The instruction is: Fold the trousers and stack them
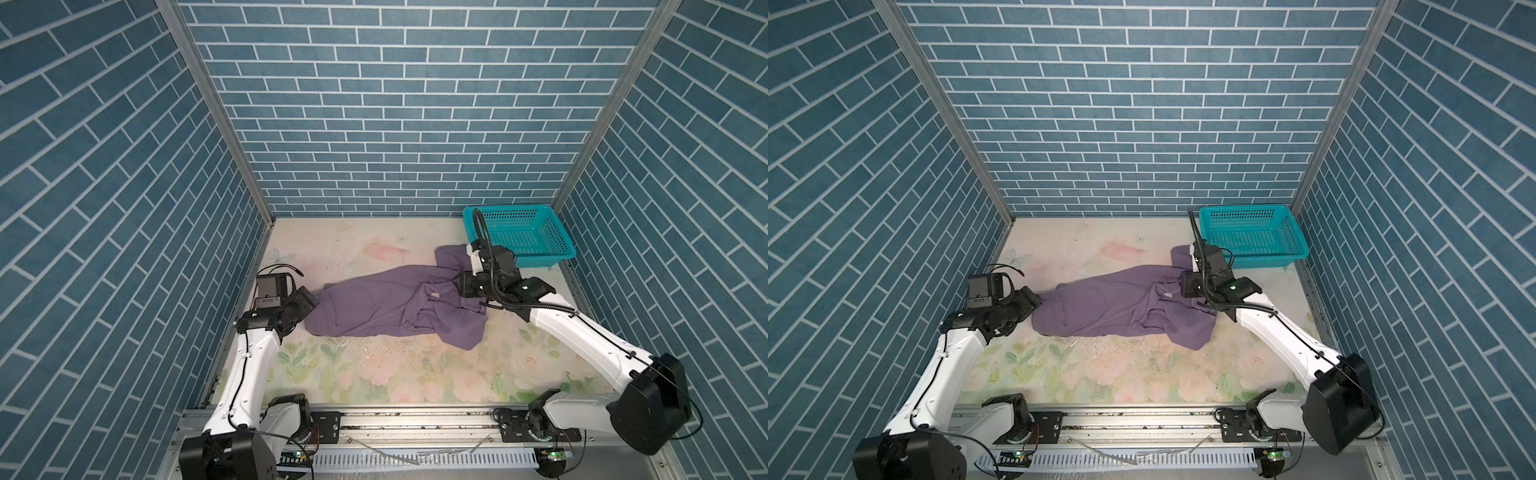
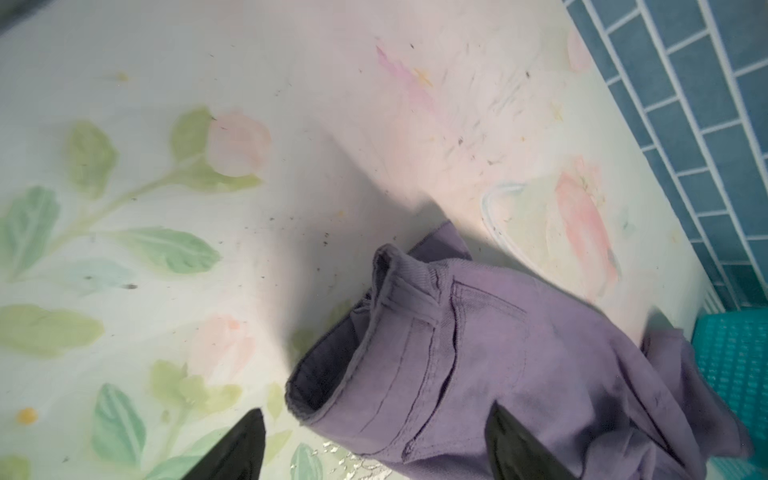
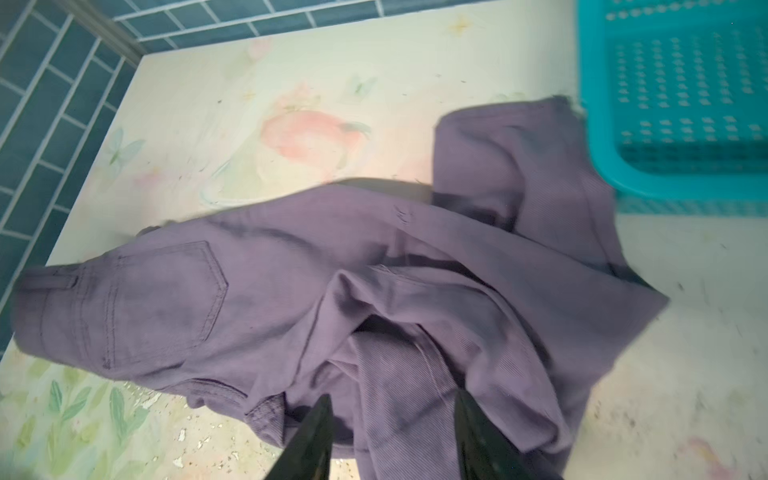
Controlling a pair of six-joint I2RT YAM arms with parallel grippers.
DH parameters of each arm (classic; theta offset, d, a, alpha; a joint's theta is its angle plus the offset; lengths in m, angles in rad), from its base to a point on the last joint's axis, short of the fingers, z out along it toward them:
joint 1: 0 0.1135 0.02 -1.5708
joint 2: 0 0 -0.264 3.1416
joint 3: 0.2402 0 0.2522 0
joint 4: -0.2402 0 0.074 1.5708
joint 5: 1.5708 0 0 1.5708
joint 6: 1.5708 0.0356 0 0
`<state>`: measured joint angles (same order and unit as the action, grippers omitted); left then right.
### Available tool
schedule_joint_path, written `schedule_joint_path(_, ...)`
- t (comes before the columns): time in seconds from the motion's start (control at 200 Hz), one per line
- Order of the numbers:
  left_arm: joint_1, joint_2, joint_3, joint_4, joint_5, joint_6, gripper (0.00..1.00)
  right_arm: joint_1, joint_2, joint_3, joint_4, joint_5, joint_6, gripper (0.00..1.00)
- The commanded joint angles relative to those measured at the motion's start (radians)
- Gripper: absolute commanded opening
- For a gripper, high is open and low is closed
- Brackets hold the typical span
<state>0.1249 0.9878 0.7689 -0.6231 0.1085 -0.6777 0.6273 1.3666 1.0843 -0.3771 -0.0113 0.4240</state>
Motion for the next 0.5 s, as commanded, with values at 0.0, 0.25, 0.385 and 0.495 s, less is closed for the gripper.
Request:
schedule_joint_path(0.0,0.004,-0.028,0.063,-0.097,-0.127,-0.008,0.93,0.071,0.151,0.141,-0.02,0.004,-0.076,0.59)
schedule_joint_path(0.25,0.003,-0.003,0.116,-0.105,-0.163,0.007,0.99,0.094,0.529,0.461,-0.077,0.011,-0.212,0.68)
schedule_joint_path(0.385,0.004,0.058,0.11,-0.073,-0.166,0.015,0.99,0.074,0.711,0.658,-0.165,0.058,-0.313,0.68)
schedule_joint_path(0.495,0.003,0.123,0.099,-0.027,-0.162,-0.005,0.99,0.034,0.818,0.792,-0.227,0.031,-0.354,0.68)
